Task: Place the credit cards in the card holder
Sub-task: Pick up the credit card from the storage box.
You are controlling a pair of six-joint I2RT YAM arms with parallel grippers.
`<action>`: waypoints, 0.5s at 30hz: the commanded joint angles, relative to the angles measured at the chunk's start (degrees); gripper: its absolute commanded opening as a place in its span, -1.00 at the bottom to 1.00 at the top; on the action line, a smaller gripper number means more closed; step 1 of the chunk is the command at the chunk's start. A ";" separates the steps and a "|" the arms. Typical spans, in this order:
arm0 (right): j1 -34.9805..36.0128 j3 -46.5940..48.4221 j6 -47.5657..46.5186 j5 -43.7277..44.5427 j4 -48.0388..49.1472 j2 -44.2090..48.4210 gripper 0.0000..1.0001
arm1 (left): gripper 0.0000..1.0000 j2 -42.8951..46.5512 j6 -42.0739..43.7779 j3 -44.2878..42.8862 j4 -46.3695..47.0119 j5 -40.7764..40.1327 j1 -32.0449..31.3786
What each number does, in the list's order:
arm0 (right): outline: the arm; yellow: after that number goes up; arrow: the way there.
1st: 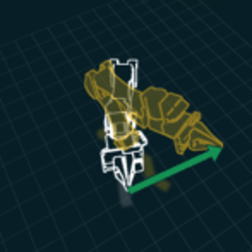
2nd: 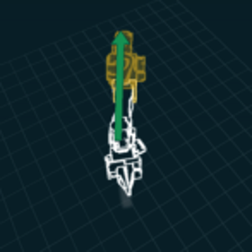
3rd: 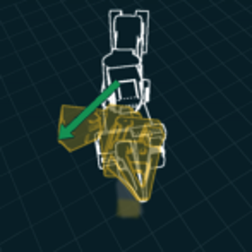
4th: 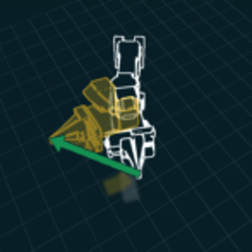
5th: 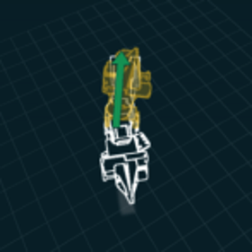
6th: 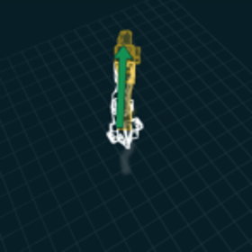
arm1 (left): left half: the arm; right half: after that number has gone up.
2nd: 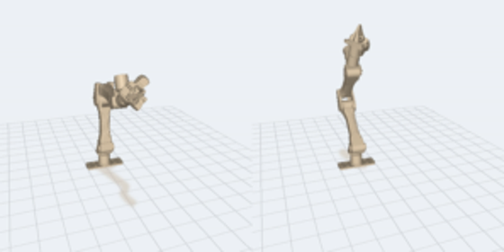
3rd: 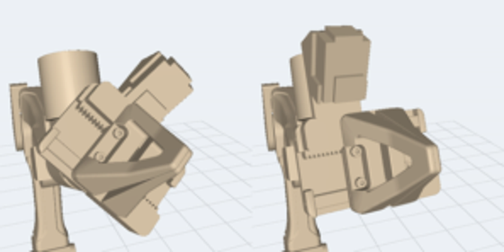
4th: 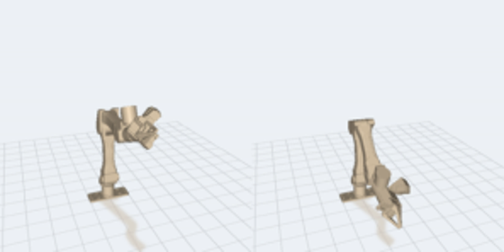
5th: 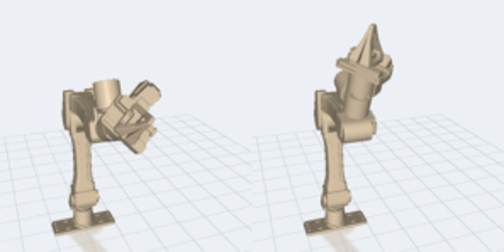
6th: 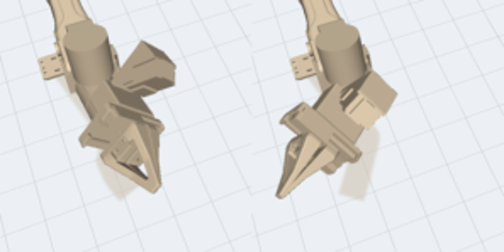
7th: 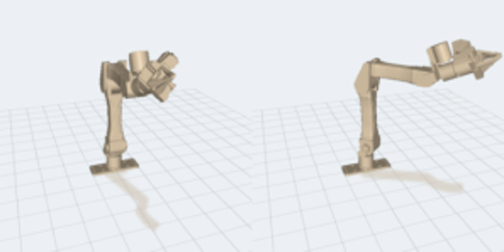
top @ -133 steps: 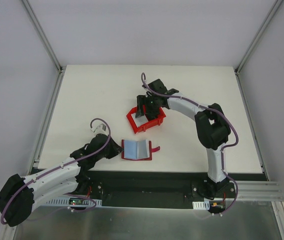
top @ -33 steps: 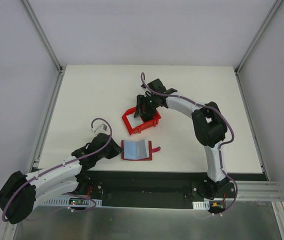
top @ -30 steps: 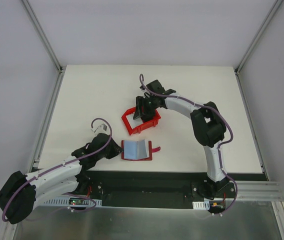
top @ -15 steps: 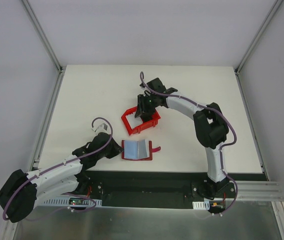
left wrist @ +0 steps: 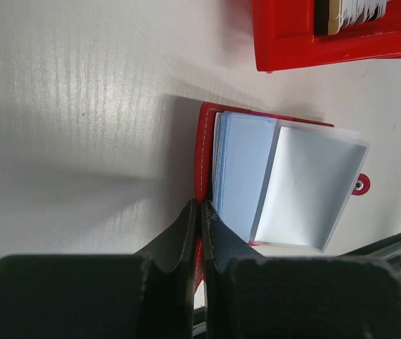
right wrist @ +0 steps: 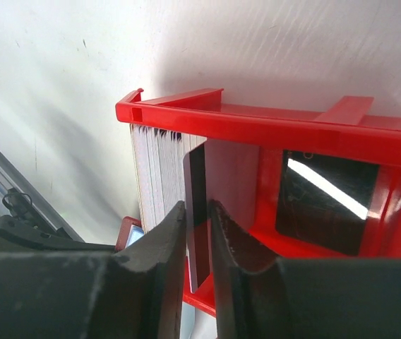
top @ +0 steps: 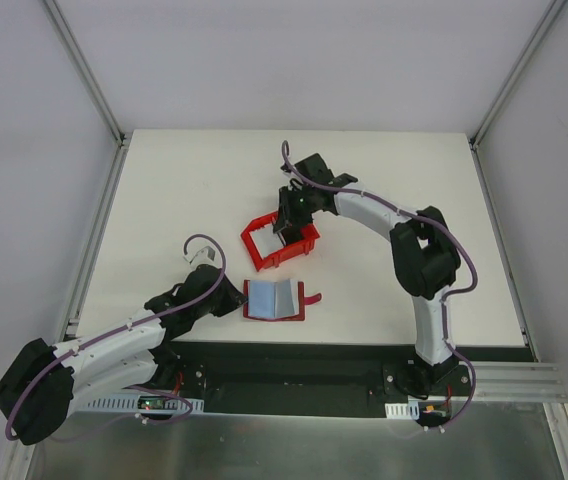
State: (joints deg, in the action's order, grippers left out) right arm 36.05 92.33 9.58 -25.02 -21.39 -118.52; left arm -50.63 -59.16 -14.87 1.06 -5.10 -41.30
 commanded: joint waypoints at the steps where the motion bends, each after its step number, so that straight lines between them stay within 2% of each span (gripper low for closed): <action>1: 0.33 0.22 -0.35 1.19 -0.76 4.52 -0.63 | -1.00 -0.17 0.71 -1.74 0.26 -1.40 -0.36; 4: 0.25 0.21 -1.14 3.39 -1.20 5.31 -0.71 | -1.00 -0.08 0.71 -1.74 0.26 -1.40 -0.36; 9: 0.07 1.70 -2.99 9.62 -3.57 6.63 -0.99 | -1.00 0.36 0.71 -1.39 0.26 -1.22 -0.36; 15: 0.07 2.15 -4.31 16.83 -4.80 10.40 -0.99 | -1.00 1.15 0.53 -0.42 0.26 -0.96 -0.36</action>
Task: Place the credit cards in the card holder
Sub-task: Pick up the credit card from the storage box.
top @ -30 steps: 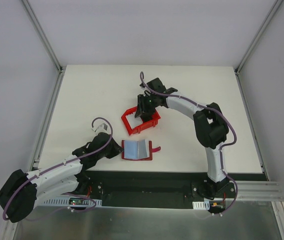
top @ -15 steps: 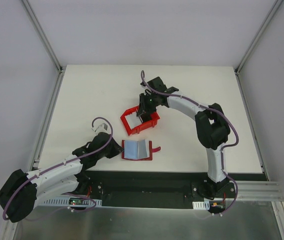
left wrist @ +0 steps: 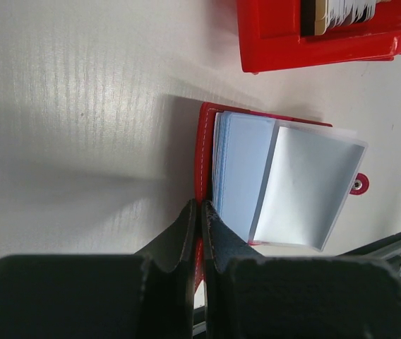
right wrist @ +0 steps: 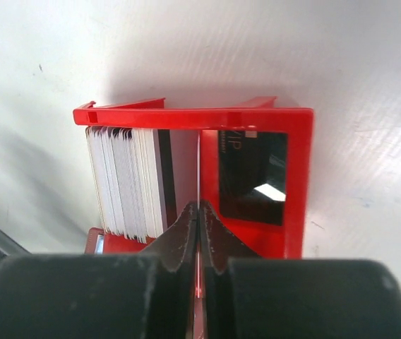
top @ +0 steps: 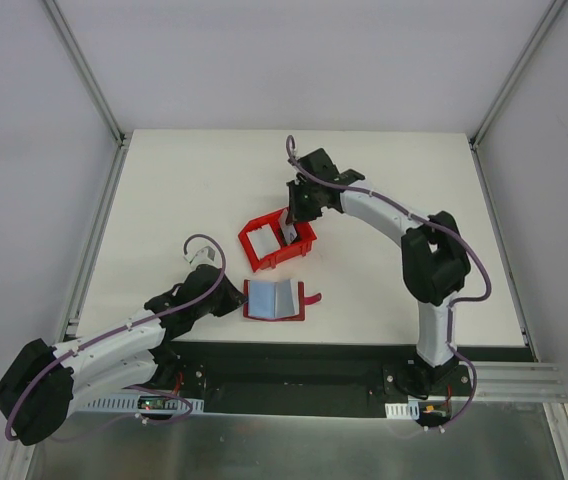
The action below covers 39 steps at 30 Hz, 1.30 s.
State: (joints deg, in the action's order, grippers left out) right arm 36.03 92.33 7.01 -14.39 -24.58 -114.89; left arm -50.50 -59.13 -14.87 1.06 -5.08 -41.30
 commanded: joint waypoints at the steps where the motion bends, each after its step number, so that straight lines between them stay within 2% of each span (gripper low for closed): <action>1: 0.53 2.23 -1.56 8.22 -2.31 7.92 -0.99 | -1.00 1.11 0.51 -0.33 0.26 -0.90 -0.36; 4: 2.72 1.62 -1.03 16.03 -3.37 11.26 -0.99 | -1.00 1.11 0.51 -0.33 0.26 -0.89 -0.36; 9: 10.80 2.67 0.72 37.47 -9.51 14.08 -0.99 | -1.00 1.02 0.42 -0.51 0.08 -0.81 -0.36; 16: 20.20 5.57 6.61 62.17 -17.86 11.98 -0.99 | -1.00 1.11 -0.19 -0.33 -0.18 -1.25 -0.36; 21: 25.04 11.28 11.53 73.52 -26.91 8.29 -1.00 | -1.00 1.02 -1.16 0.02 -0.18 -1.16 -0.36; 32: 26.99 9.18 18.48 75.57 -31.67 9.77 -0.99 | -1.00 2.34 -2.48 1.16 -0.18 -1.51 -0.36; 35: 27.25 7.95 18.48 71.80 -31.32 12.05 -0.99 | -1.00 2.25 -2.65 1.51 -0.18 -1.60 -0.36; 39: 27.08 -4.14 14.37 56.72 -19.06 20.74 -0.99 | -1.00 2.34 -3.09 1.86 -0.09 -1.34 -0.36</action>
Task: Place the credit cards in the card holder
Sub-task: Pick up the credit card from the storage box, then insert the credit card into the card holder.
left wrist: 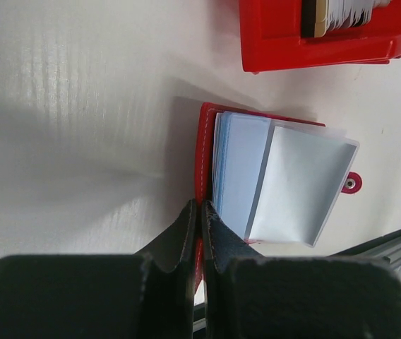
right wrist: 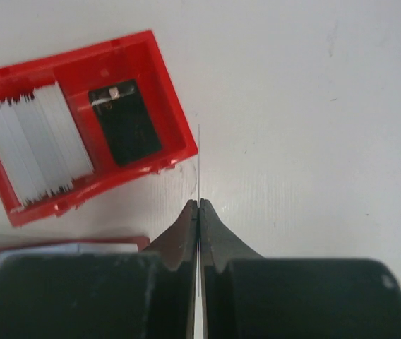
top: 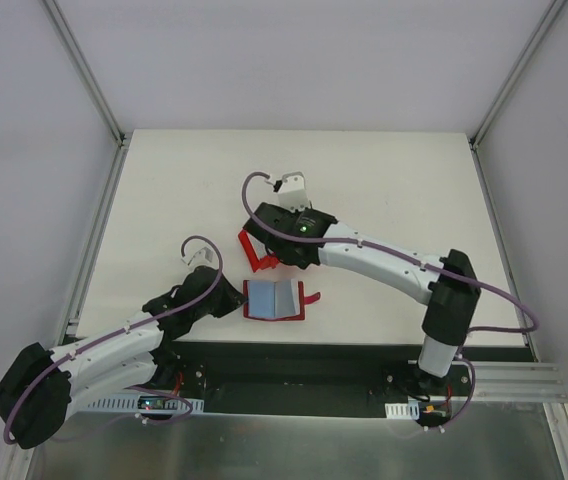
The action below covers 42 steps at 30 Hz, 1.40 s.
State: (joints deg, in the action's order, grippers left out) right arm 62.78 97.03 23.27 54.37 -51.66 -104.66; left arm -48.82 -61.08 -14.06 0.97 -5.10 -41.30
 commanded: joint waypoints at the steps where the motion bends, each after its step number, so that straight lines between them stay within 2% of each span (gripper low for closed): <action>1: 0.23 -12.97 -2.08 -15.49 13.02 14.27 -0.99 | -1.00 0.57 -1.32 1.14 -0.01 -1.23 -0.36; 7: 0.14 -34.08 1.51 -38.42 33.96 28.01 -0.99 | -1.00 1.09 -2.81 2.20 0.78 -0.79 -0.36; 11: -0.03 -42.70 6.78 -47.24 44.08 28.64 -0.99 | -1.00 0.74 -3.52 2.55 1.31 -0.43 -0.27; 13: -0.12 -43.24 7.67 -49.79 44.80 27.24 -0.99 | -1.00 0.57 -4.13 3.08 1.92 -0.26 -0.36; 19: -2.49 -48.15 11.00 -56.28 53.05 23.63 -0.99 | -1.00 -0.22 -4.66 3.78 3.16 0.18 -0.36; 27: -6.27 -56.24 14.44 -58.67 63.86 22.31 -0.99 | -1.00 -1.37 -4.58 3.78 4.47 0.97 -0.36; 42: -11.19 -61.79 18.21 -64.12 73.36 18.01 -0.99 | -1.00 -3.57 -6.59 5.10 7.55 2.12 -0.36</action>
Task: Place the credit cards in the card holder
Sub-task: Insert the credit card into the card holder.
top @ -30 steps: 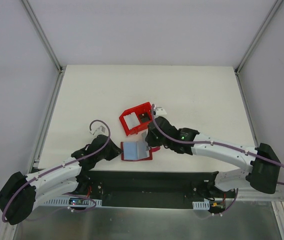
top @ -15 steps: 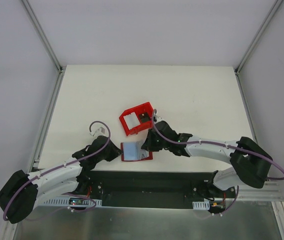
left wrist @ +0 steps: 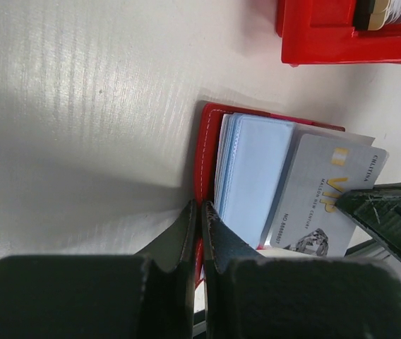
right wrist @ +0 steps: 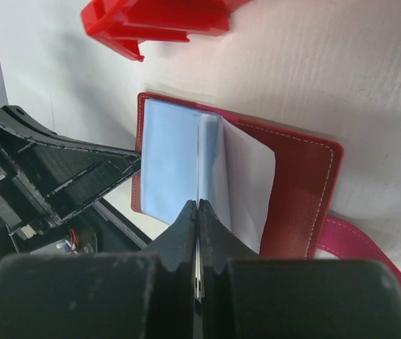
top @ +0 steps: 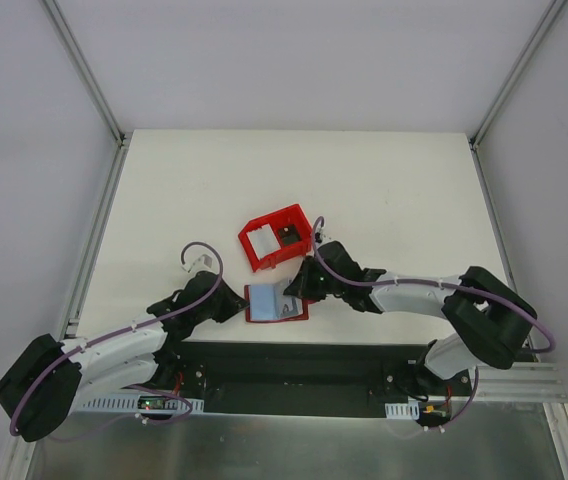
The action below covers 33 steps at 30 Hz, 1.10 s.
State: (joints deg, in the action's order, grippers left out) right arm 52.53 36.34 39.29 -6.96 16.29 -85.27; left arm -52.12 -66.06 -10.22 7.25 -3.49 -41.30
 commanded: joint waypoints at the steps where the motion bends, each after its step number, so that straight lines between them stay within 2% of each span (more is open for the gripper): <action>1: -0.85 -1.09 2.46 -3.14 5.50 -1.99 -0.99 | -1.00 -0.26 -1.79 1.43 1.45 0.32 -0.36; 14: -0.85 -4.87 5.89 -2.97 12.09 -5.16 -0.99 | -1.00 -0.97 -2.49 2.13 2.42 0.50 -0.36; 25: -3.14 -5.31 4.31 -3.23 15.70 -7.97 -0.99 | -1.00 -0.88 -2.32 2.66 2.60 0.59 -0.36; 33: -1.91 -6.63 6.76 -3.59 19.83 -9.56 -0.99 | -1.00 -0.97 -2.49 2.75 2.86 0.41 -0.36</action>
State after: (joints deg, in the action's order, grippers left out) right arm 49.60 31.05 45.06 -11.44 33.26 -93.56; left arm -52.73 -68.18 -8.54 10.15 -3.51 -41.28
